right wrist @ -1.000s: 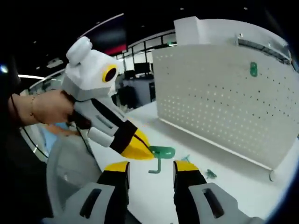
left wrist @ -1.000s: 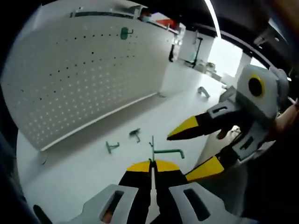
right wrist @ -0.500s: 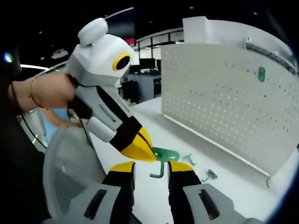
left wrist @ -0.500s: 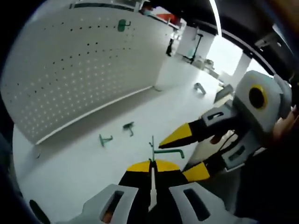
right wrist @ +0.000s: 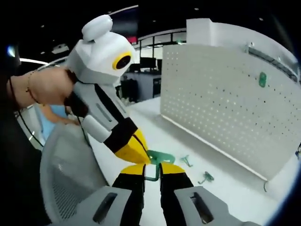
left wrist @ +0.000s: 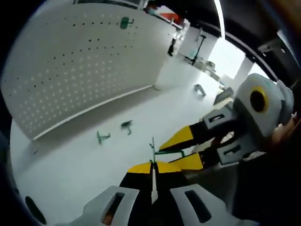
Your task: Insert the hook assembly into the mounting plate slot until the hook locks in place.
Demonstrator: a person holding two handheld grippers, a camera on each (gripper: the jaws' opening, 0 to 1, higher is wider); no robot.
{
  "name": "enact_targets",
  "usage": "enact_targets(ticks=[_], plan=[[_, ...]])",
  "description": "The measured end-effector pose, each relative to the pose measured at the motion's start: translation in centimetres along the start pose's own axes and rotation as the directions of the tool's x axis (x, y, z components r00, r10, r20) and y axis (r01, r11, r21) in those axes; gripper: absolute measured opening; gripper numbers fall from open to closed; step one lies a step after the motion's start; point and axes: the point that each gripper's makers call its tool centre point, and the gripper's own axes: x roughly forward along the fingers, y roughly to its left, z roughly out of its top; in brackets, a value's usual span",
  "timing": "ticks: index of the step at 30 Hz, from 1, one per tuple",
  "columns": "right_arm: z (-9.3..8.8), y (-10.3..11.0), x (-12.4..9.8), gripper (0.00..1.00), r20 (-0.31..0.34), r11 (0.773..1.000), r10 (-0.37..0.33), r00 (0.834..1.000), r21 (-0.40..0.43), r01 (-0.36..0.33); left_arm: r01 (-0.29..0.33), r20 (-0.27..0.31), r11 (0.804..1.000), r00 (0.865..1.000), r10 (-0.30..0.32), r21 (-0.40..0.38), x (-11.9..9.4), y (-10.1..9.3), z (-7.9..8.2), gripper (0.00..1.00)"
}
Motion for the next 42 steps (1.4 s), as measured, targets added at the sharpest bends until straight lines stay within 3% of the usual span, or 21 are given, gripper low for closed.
enact_targets(ticks=[8,20,27,31,35,39,42], plan=[[0.0,0.1,0.2,0.08,-0.022,0.999,-0.017,1.000,0.033,0.018,-0.018,0.009,1.000,1.000,0.018,0.005,-0.2,0.2,0.1,0.01],[-0.3,-0.9,-0.1,0.07,-0.022,0.976,-0.037,0.999,0.212,0.040,-0.053,0.046,0.991,0.998,0.048,0.120,0.0,-0.1,0.7,0.02],[-0.4,-1.1,-0.2,0.06,-0.013,0.963,-0.040,0.999,0.266,0.042,-0.059,0.067,0.990,0.996,0.050,0.130,0.0,0.0,1.0,0.05],[-0.5,-1.3,-0.2,0.06,-0.006,0.946,-0.041,0.999,0.323,0.041,-0.074,0.080,0.988,0.995,0.064,0.139,-0.1,0.2,1.1,0.10],[-0.7,-1.8,-0.3,0.06,0.001,0.932,-0.054,0.999,0.360,0.050,-0.061,0.083,0.986,0.995,0.049,0.158,-0.1,0.0,1.0,0.07],[-0.9,-2.0,-0.2,0.06,0.005,0.911,-0.054,0.999,0.410,0.047,-0.047,0.087,0.991,0.996,0.036,0.125,0.1,0.2,0.6,0.07],[-0.8,-2.3,-0.3,0.06,0.033,0.860,-0.057,0.998,0.509,0.032,-0.047,0.083,0.991,0.996,0.037,0.123,0.3,0.2,0.3,0.08]])
